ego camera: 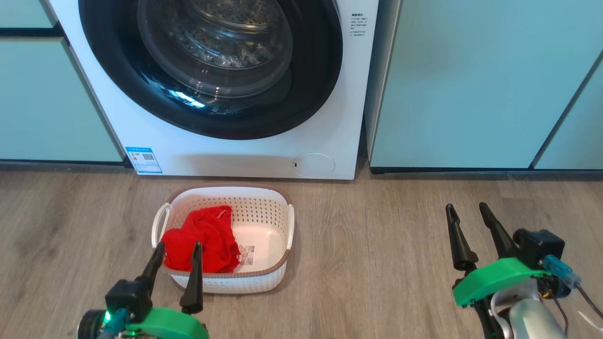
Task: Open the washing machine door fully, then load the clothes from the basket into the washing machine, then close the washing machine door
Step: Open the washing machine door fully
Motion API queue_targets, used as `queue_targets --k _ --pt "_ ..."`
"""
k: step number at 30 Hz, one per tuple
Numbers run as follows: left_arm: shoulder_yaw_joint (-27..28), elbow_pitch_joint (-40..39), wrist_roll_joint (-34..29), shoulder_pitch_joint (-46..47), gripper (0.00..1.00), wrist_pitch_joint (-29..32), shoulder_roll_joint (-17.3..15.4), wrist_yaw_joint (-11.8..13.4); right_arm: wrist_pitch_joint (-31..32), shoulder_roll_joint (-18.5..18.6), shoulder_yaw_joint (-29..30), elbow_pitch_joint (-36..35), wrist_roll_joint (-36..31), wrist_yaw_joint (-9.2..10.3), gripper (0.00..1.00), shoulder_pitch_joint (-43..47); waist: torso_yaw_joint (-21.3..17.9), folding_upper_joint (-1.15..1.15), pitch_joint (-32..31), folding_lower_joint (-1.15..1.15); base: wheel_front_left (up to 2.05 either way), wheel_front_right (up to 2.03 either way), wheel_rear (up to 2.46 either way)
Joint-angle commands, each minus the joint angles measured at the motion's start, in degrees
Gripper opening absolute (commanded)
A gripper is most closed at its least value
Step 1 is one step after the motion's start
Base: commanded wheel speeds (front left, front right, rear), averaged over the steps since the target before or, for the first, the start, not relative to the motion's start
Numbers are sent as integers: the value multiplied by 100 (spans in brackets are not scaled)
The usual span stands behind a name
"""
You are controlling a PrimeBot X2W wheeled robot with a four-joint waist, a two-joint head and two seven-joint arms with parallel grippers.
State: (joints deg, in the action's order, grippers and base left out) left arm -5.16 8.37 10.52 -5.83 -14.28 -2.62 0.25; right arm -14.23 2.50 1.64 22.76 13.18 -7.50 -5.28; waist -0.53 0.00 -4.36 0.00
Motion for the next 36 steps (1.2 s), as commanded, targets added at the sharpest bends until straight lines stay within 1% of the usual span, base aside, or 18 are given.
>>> queue_targets --k 1,13,27,28,29,30,31,36 --pt "204 -195 -59 245 100 -72 -26 33 -77 38 -124 -154 -9 1 100 -320 5 0 -1 0 0 0 0" --pt "204 -97 -81 232 100 -72 -26 107 -77 38 -121 -188 34 1 100 -312 7 0 -34 0 0 0 0" --pt "185 -62 -22 222 100 -72 -26 50 -77 38 -148 -238 -6 1 100 -297 -12 0 -25 0 0 0 0" --pt "181 -64 -21 226 100 -72 -26 45 -77 38 -165 -234 -3 1 95 -291 -8 0 -16 0 0 0 0" --pt "175 -65 -25 230 100 -72 -26 40 -77 38 -178 -235 -2 1 47 -289 -4 0 -6 0 0 0 0" --pt "168 -67 -29 234 100 -72 -26 38 -77 38 -187 -242 1 1 15 -290 -1 0 7 0 0 0 0" --pt "161 -70 -30 238 100 -72 -26 40 -77 38 -192 -256 2 1 0 -294 4 0 24 0 0 0 0" --pt "150 -72 19 271 100 -72 -26 85 -77 38 -165 -320 -13 1 0 -317 67 0 177 0 0 0 0"
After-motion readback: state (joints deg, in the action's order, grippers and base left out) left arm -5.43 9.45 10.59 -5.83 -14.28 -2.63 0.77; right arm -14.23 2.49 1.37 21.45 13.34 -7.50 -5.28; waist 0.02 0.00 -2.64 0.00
